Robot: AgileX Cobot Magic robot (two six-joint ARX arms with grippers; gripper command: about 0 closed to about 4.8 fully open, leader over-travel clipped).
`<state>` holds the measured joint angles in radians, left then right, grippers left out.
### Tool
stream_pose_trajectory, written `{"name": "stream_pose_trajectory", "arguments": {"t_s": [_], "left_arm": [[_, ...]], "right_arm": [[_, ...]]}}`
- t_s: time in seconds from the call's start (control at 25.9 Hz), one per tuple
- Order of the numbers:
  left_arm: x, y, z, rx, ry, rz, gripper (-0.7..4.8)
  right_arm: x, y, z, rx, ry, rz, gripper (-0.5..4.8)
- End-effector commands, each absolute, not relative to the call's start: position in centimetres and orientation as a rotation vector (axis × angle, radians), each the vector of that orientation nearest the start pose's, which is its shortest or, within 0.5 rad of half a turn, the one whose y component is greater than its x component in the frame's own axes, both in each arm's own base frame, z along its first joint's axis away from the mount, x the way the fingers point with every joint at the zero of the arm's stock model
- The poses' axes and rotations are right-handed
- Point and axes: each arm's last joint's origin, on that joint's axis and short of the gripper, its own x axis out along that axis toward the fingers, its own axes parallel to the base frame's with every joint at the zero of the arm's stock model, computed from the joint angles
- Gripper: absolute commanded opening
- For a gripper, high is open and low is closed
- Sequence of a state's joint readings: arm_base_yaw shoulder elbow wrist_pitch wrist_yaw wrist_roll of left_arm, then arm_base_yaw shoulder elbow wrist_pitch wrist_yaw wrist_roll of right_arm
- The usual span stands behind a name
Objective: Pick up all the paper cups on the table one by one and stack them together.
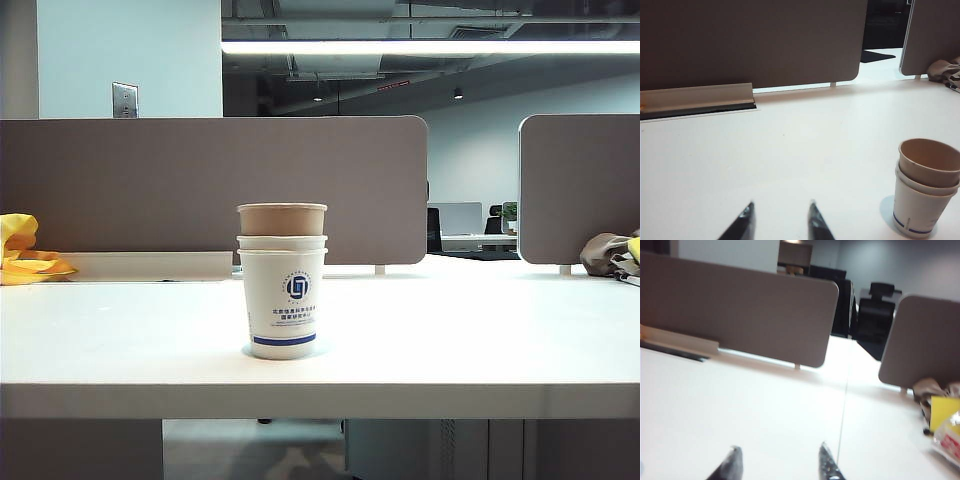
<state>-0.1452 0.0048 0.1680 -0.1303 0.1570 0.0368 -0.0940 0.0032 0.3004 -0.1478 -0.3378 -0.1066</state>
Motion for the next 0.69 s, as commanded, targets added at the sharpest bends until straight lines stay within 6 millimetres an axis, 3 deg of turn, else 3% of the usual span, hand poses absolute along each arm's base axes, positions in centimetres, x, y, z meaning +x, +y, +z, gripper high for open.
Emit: {"name": "stream_pose_trajectory", "arguments": {"t_s": [0.04, 0.31, 0.69], "left_arm": [[8.3, -1.7, 20.7, 0.042, -0.045, -0.305, 1.38], [8.9, -1.8, 18.5, 0.041, 0.023, -0.307, 1.38], [9.4, -1.8, 16.1, 0.041, 0.086, -0.308, 1.38]], "right_arm": [[7.3, 0.2, 23.6, -0.134, -0.133, 0.222, 1.98], [8.5, 0.0, 20.2, -0.114, -0.040, 0.227, 1.99], [9.3, -0.1, 17.3, -0.097, 0.034, 0.228, 1.98]]}}
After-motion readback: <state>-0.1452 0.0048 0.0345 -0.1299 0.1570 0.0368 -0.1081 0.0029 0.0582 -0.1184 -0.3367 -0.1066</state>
